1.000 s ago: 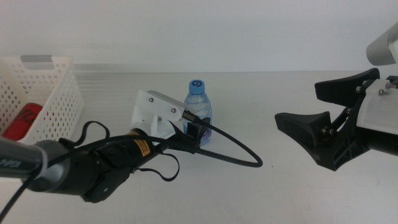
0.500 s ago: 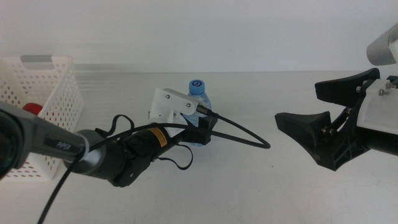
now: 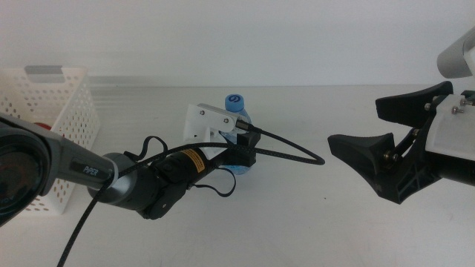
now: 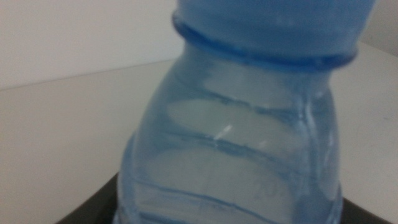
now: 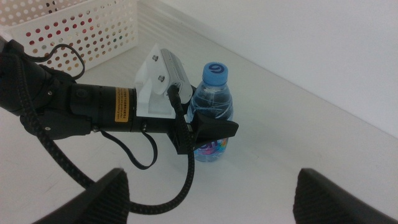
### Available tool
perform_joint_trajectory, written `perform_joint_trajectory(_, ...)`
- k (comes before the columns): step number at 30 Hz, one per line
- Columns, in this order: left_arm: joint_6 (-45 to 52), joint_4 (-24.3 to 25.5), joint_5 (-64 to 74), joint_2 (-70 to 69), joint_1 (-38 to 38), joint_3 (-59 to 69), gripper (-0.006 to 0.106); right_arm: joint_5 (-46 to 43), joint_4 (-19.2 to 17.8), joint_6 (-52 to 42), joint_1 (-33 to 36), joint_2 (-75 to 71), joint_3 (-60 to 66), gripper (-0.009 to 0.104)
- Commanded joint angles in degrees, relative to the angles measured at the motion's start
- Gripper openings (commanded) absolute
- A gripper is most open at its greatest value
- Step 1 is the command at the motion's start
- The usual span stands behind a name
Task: Use arms to grab the bottles and put them into the dustbin to the left of the table.
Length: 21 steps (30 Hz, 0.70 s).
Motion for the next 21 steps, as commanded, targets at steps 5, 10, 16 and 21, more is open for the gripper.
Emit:
perform_joint_trajectory(5, -1.5, 3.0, -3.9, -5.5, -0.1, -1.3, -0.001, -3.5, 0.0, -0.6, 0.3, -0.9, -1.3, 0.075)
perform_joint_trajectory(10, -1.6, 4.6, 6.6, -11.7, -0.1, -1.3, 0.004, -3.5, 0.0, -0.6, 0.3, -0.9, -1.3, 0.075)
perform_joint_trajectory(16, -2.8, 5.3, 19.9, -20.4, -0.1, -1.3, 0.004, -3.5, 0.0, -0.6, 0.3, -0.9, -1.3, 0.075)
perform_joint_trajectory(21, -2.8, 5.5, 30.4, -27.0, 0.0, -1.3, 0.004, -3.5, 0.0, -0.6, 0.3, -0.9, -1.3, 0.075)
